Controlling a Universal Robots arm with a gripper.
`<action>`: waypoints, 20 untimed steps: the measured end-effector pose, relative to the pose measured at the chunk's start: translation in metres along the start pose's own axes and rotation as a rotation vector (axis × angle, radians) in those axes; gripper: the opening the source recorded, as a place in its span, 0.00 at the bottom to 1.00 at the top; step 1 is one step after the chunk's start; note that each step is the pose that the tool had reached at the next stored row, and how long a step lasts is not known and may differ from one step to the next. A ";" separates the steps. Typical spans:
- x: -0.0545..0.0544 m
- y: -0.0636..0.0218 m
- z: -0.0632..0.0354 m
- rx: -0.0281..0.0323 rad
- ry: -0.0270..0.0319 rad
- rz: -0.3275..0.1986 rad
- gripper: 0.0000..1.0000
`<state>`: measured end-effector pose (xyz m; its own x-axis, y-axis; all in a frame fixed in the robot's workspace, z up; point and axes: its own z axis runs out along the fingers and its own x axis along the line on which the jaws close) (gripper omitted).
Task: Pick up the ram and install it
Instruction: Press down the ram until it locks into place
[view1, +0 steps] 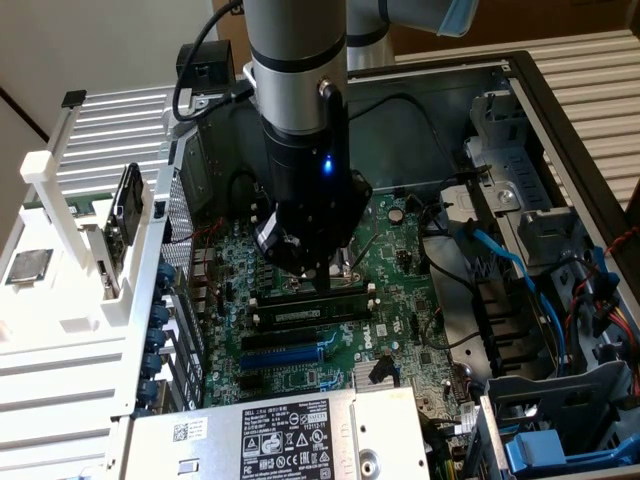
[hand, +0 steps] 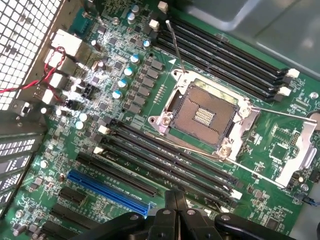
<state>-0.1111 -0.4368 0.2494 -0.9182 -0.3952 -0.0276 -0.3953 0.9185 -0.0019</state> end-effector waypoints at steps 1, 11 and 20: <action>0.000 0.0000 0.0000 0.0004 0.0000 0.014 0.11; 0.000 0.0000 0.0000 0.0047 0.0003 0.172 0.11; 0.000 0.0000 0.0001 0.0085 0.0005 0.307 0.11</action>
<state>-0.1111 -0.4368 0.2493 -0.9947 -0.0990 -0.0277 -0.0989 0.9951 -0.0020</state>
